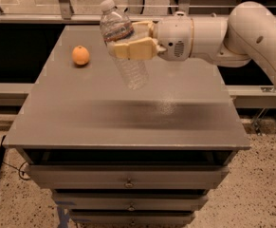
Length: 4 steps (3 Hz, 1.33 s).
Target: Place water bottle upright
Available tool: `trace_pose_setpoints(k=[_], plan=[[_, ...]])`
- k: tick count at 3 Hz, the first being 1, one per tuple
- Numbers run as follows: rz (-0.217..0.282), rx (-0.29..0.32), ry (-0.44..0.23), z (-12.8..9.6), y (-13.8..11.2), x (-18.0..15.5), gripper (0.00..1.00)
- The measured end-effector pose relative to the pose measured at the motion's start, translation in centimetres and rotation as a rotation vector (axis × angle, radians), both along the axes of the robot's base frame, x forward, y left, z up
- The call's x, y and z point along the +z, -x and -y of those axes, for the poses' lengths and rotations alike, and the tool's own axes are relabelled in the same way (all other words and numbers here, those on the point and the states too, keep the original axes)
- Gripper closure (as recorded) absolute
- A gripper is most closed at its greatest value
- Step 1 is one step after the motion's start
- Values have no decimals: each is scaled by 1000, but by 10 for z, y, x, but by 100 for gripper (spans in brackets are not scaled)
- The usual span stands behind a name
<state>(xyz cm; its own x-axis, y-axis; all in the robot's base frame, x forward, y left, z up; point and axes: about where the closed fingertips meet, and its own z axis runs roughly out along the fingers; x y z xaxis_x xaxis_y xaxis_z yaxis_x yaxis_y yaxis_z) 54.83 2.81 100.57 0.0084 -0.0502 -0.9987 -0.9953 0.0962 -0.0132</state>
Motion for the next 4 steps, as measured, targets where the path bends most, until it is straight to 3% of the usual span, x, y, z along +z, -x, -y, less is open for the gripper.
trace_pose_setpoints(k=[1,2,3,4], plan=[[-1,0,1,0,0,0,100],[14,-7,-53,0,4,-1,100],[58,-19,-149,5,13,-7,100],[125,-13,-196,14,23,-21,100]])
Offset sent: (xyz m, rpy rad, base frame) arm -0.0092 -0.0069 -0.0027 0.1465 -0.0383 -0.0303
